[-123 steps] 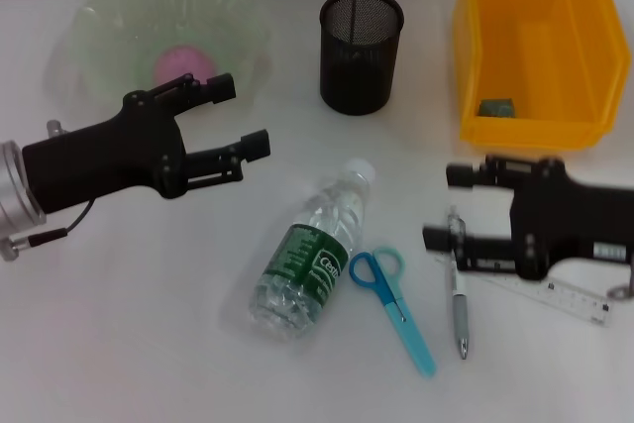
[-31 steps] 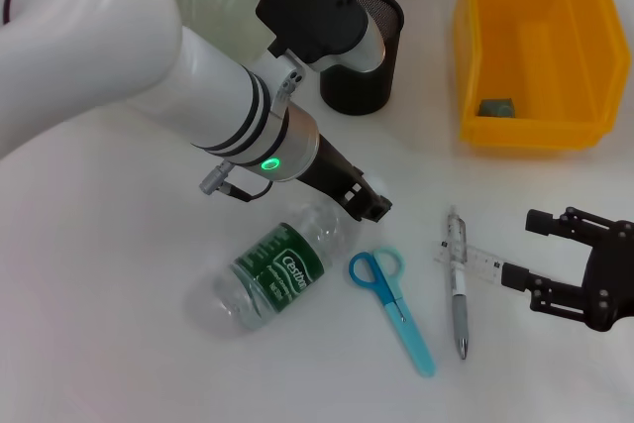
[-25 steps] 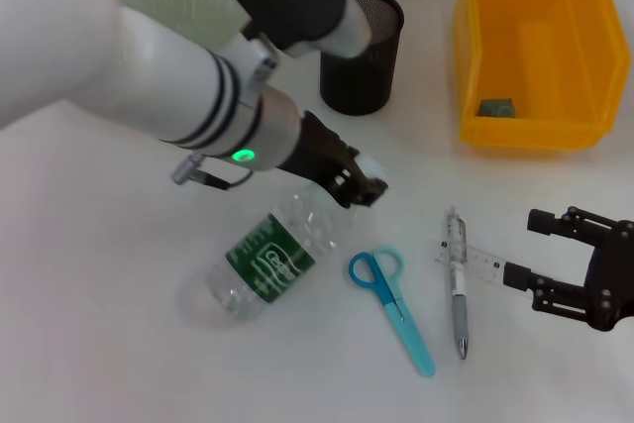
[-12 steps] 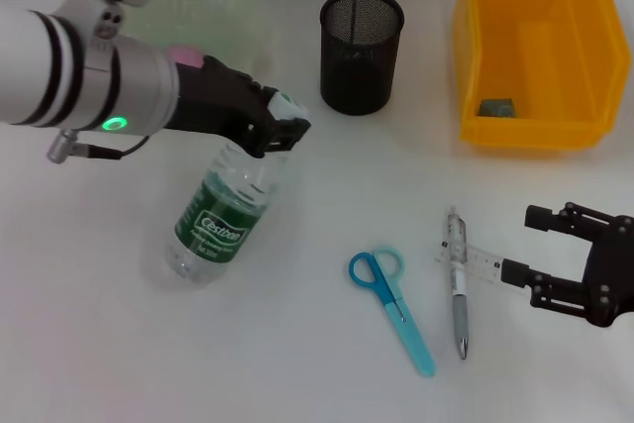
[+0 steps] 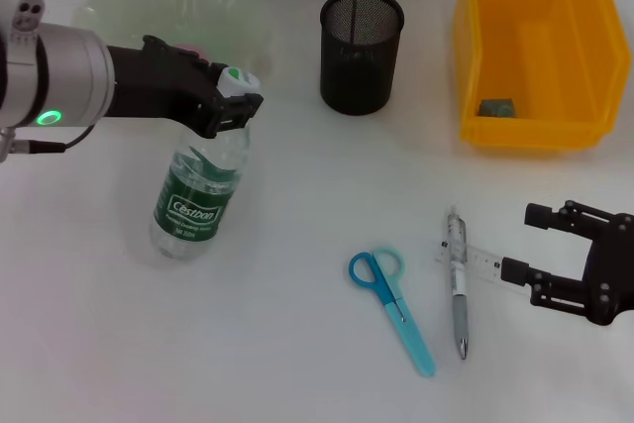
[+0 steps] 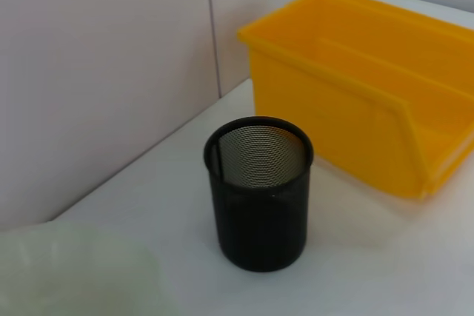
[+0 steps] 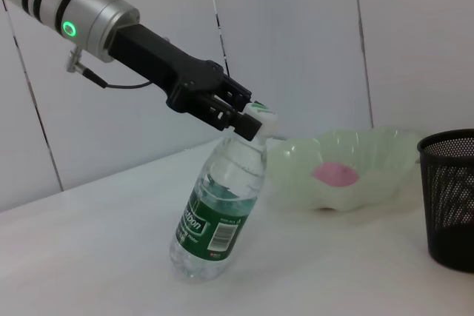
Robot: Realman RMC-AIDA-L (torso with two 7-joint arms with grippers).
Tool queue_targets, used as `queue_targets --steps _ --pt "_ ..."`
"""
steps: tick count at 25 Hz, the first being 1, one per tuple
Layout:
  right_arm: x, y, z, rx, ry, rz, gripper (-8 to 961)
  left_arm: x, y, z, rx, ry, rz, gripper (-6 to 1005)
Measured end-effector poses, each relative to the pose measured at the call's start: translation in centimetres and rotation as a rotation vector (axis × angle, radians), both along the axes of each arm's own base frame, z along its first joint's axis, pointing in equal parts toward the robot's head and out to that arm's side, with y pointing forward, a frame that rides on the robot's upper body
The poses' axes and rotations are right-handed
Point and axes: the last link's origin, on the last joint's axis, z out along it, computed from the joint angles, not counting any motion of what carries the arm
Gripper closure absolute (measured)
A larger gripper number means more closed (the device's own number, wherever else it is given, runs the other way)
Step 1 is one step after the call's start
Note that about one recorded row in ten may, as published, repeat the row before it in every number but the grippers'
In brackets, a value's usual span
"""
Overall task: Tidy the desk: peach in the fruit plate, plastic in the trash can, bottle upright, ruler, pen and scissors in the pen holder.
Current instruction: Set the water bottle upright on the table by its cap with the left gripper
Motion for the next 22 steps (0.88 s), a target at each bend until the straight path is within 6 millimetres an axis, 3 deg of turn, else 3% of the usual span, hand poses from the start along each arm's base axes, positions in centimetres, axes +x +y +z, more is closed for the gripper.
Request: queue_targets --steps 7,22 --pt "-0.1 0.0 0.1 0.000 0.003 -0.001 198 -0.8 -0.3 1.6 0.050 -0.024 0.019 551" --pt "-0.3 0.1 0.3 0.001 0.005 0.006 198 -1.6 -0.3 2.5 0.081 -0.031 0.037 553"
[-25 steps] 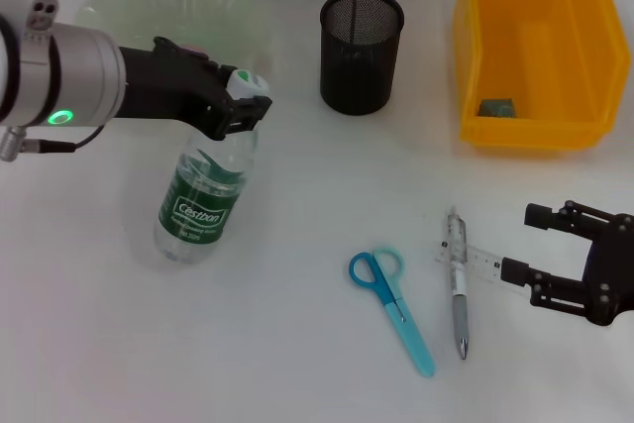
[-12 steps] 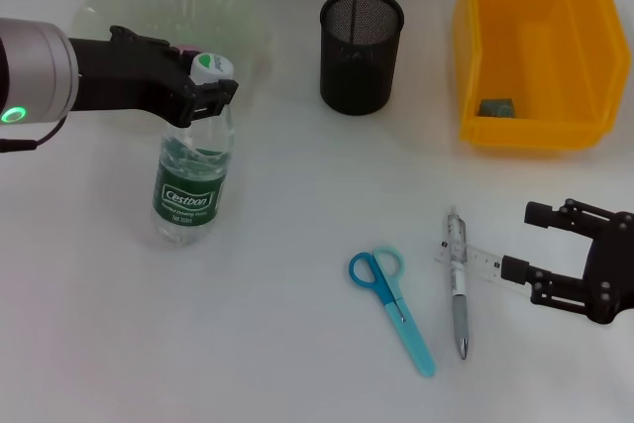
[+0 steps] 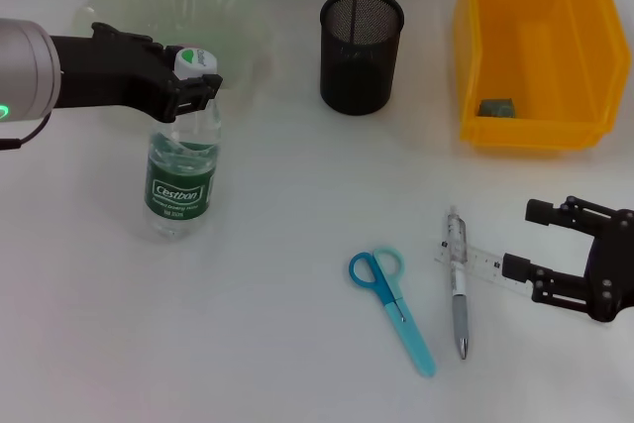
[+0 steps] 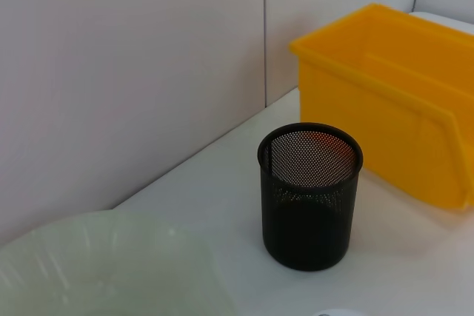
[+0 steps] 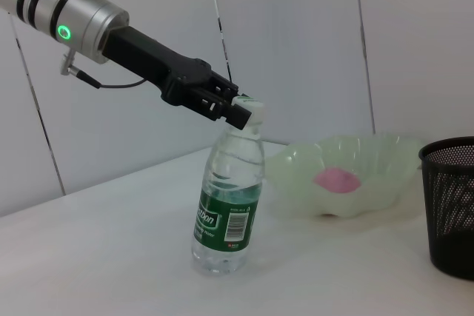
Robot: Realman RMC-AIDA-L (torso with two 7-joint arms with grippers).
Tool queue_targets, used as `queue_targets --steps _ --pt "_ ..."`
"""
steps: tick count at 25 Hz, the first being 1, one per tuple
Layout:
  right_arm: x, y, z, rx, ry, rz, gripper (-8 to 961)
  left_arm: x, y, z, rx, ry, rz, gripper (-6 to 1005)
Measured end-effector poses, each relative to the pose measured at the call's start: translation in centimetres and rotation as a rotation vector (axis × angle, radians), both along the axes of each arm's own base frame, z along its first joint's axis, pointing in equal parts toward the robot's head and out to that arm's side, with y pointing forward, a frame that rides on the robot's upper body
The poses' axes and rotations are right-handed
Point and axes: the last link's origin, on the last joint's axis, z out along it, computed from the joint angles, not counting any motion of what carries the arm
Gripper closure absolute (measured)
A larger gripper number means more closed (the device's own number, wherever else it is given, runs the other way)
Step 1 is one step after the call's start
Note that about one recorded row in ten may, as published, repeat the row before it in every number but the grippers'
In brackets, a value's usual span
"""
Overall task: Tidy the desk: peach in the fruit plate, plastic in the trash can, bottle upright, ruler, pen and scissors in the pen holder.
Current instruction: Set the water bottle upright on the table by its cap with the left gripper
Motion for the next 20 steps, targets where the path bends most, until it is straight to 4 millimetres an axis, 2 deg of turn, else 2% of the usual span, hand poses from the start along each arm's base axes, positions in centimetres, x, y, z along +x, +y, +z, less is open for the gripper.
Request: queue_targets --steps 20 --pt "-0.10 0.00 -0.03 -0.004 0.000 0.004 199 -0.37 -0.51 0.84 0.019 -0.026 -0.004 558"
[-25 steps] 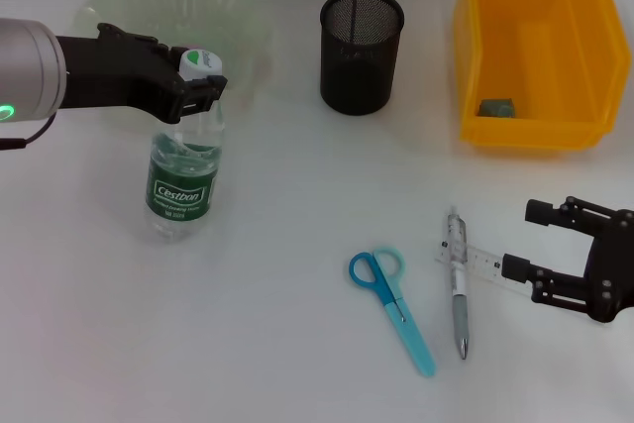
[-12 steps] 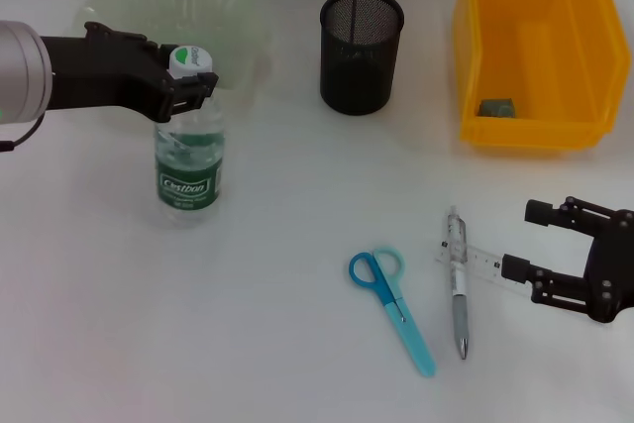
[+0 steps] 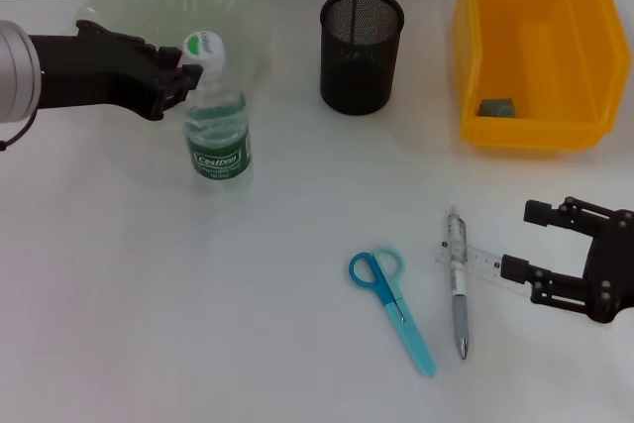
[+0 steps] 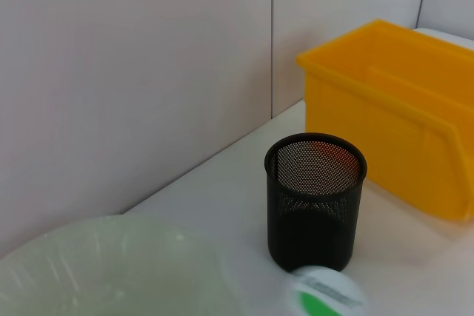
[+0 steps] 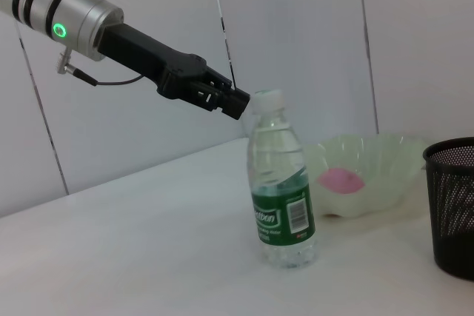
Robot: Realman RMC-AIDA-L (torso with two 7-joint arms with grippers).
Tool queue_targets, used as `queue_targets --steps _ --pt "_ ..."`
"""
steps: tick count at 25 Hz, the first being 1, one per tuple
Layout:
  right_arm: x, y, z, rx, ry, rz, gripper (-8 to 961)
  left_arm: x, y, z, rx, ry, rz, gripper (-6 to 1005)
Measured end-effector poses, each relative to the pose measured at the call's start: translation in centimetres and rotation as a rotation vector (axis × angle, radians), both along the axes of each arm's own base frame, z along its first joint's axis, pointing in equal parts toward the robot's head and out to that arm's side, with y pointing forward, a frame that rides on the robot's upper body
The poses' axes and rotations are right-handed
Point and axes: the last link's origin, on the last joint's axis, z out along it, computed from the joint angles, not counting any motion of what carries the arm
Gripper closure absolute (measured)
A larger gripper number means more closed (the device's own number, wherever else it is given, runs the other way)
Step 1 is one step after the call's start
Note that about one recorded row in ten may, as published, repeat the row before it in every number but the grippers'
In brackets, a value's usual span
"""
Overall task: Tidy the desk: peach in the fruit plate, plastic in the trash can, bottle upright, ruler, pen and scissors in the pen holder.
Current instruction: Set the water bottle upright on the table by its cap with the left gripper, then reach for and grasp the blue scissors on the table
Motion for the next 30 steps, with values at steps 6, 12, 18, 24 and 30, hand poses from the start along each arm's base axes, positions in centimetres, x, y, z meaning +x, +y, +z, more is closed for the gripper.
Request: queue_targets --steps 6,12,18,24,30 --pt "0.0 0.0 0.0 -0.001 0.002 -0.003 198 -0.1 -0.1 0.5 0.015 -0.002 0.005 830" --pt "0.0 0.1 0.3 0.005 -0.003 -0.002 198 -0.1 -1.3 2.1 0.024 -0.015 0.006 944" --pt "-0.5 0.3 1.0 -0.011 0.016 -0.029 198 0.4 -4.2 3.1 -0.051 -0.207 -0.212 995" --pt "-1.2 0.7 1.8 -0.051 0.003 -0.050 199 0.0 -6.0 0.9 -0.154 -0.345 -0.447 983" --pt "-2.0 1.1 2.4 -0.116 -0.036 -0.080 199 -1.7 -6.0 -2.3 -0.259 -0.369 -0.494 779"
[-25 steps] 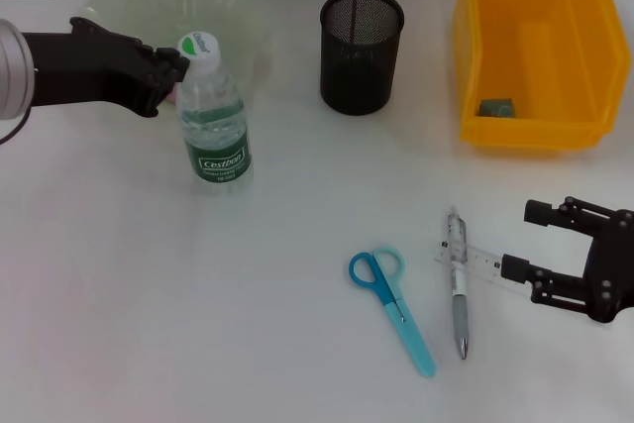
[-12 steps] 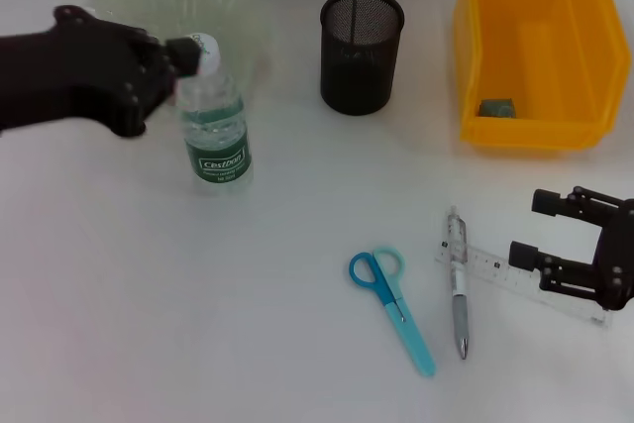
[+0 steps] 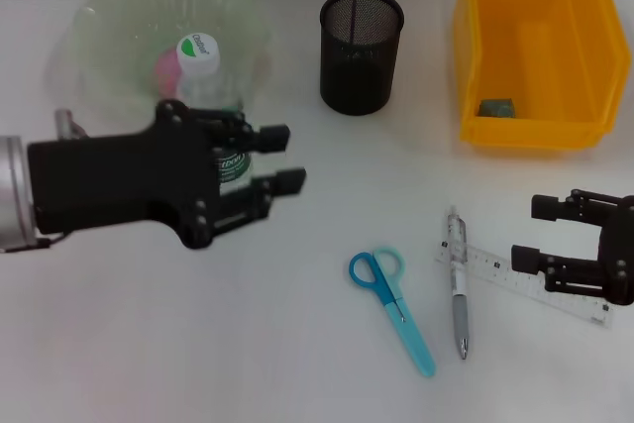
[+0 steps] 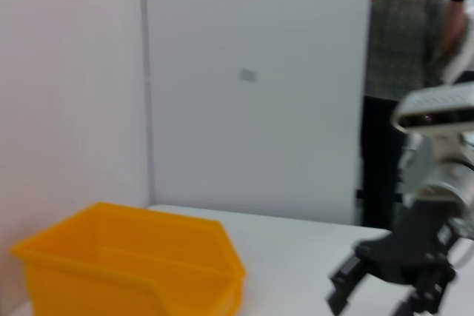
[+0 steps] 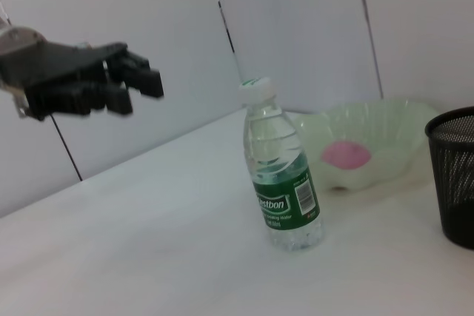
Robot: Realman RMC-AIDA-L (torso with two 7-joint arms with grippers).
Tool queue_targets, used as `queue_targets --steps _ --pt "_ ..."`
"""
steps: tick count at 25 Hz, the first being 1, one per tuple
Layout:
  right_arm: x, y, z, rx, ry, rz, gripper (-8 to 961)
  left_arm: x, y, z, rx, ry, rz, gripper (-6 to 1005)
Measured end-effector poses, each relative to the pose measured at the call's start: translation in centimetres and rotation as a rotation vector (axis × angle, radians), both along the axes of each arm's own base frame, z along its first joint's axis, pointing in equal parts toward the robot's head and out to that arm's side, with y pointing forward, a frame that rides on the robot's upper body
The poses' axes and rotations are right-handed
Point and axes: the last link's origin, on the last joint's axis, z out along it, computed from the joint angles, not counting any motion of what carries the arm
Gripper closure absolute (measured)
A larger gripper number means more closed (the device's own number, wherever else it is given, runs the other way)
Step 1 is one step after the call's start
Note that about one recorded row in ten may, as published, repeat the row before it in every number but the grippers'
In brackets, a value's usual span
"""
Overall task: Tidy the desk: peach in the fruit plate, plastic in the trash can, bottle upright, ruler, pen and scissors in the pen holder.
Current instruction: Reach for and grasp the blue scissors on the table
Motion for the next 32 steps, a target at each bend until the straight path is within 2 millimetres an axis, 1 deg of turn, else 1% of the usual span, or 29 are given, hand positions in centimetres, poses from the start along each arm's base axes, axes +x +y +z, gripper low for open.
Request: queue_targets --steps 1,2,3,4,5,6,7,8,9,10,11,12,13,14,16,17,18,19,20,21,23,24,25,26,28,29,30,31,32 --pt "-0.4 0.2 0.4 -0.015 -0.014 -0.005 199 -0.3 0.0 -0.5 -0.008 0.003 -0.011 757" --pt "-0.4 0.2 0.4 -0.015 -0.014 -0.005 199 -0.5 0.0 -0.9 -0.014 0.005 -0.020 734" --pt "-0.6 0.3 0.5 -0.019 -0.022 -0.008 199 -0.5 0.0 -0.9 -0.014 0.005 -0.020 712" --pt "-1.1 0.5 1.0 -0.029 -0.038 -0.024 199 -1.9 0.0 -2.3 -0.021 0.003 -0.038 689" --pt "-1.1 0.5 1.0 -0.029 -0.038 -0.024 200 -1.9 0.0 -2.3 -0.021 0.003 -0.038 666" --pt "-1.6 0.8 1.5 -0.042 -0.058 -0.043 200 -2.1 0.0 -2.4 -0.020 0.000 -0.041 644" --pt "-1.6 0.8 1.5 -0.042 -0.058 -0.043 200 -2.5 0.0 -2.8 -0.020 -0.007 -0.041 621" --pt "-1.9 1.0 1.8 -0.049 -0.069 -0.053 200 -2.5 0.0 -2.8 -0.020 -0.007 -0.041 599" --pt "-2.7 1.5 2.3 -0.070 -0.099 -0.079 200 -3.5 -0.2 -3.3 -0.011 -0.037 -0.040 576" --pt "-2.7 1.5 2.3 -0.070 -0.099 -0.079 200 -3.5 -0.2 -3.3 -0.011 -0.037 -0.040 525" --pt "-3.4 1.9 2.7 -0.086 -0.120 -0.104 200 -4.0 -0.3 -3.5 -0.004 -0.054 -0.040 473" --pt "-3.4 1.9 2.7 -0.086 -0.120 -0.104 200 -4.0 -0.3 -3.5 -0.004 -0.054 -0.040 422" --pt "-4.2 2.4 3.0 -0.108 -0.143 -0.125 200 -4.0 -0.3 -3.5 -0.004 -0.054 -0.040 370" --pt "-4.2 2.4 3.0 -0.108 -0.143 -0.125 200 -4.3 -0.5 -3.7 0.001 -0.057 -0.046 319" --pt "-5.2 3.1 3.1 -0.140 -0.167 -0.162 200 -4.6 -0.9 -3.7 0.008 -0.051 -0.062 270" --pt "-5.2 3.1 3.1 -0.140 -0.167 -0.162 200 -4.6 -0.9 -3.7 0.008 -0.051 -0.062 246" --pt "-6.1 3.5 3.1 -0.171 -0.184 -0.188 200 -4.6 -0.9 -3.7 0.008 -0.051 -0.062 221" --pt "-6.1 3.5 3.1 -0.171 -0.184 -0.188 201 -4.6 -0.9 -3.7 0.008 -0.051 -0.062 197" --pt "-6.5 3.6 3.0 -0.190 -0.198 -0.199 201 -4.6 -0.9 -3.7 0.008 -0.051 -0.062 172" --pt "-7.4 3.7 2.6 -0.228 -0.241 -0.212 201 -5.1 -1.2 -3.5 0.025 -0.049 -0.071 148" --pt "-8.3 3.7 1.8 -0.272 -0.306 -0.223 201 -5.1 -1.2 -3.5 0.025 -0.049 -0.071 150" --pt "-8.3 3.7 1.8 -0.272 -0.306 -0.223 201 -5.1 -1.2 -3.5 0.025 -0.049 -0.071 151" --pt "-8.8 3.8 1.4 -0.292 -0.342 -0.227 201 -5.1 -1.2 -3.5 0.025 -0.049 -0.071 152" --pt "-9.9 3.9 0.3 -0.320 -0.420 -0.248 201 -5.6 -1.1 -3.3 0.039 -0.060 -0.054 153" --pt "-10.8 4.2 -0.5 -0.323 -0.480 -0.280 201 -5.8 -1.1 -3.3 0.035 -0.069 -0.046 153" --pt "-10.8 4.2 -0.5 -0.323 -0.480 -0.280 201 -5.8 -1.1 -3.3 0.035 -0.069 -0.046 153" --pt "-11.4 4.5 -0.9 -0.322 -0.511 -0.306 201 -5.8 -1.1 -3.3 0.035 -0.069 -0.046 153" --pt "-12.5 4.9 -1.6 -0.327 -0.543 -0.326 201 -5.8 -1.1 -3.3 0.033 -0.071 -0.043 153" --pt "-12.5 4.9 -1.6 -0.327 -0.543 -0.326 202 -5.8 -1.1 -3.3 0.033 -0.071 -0.043 153"
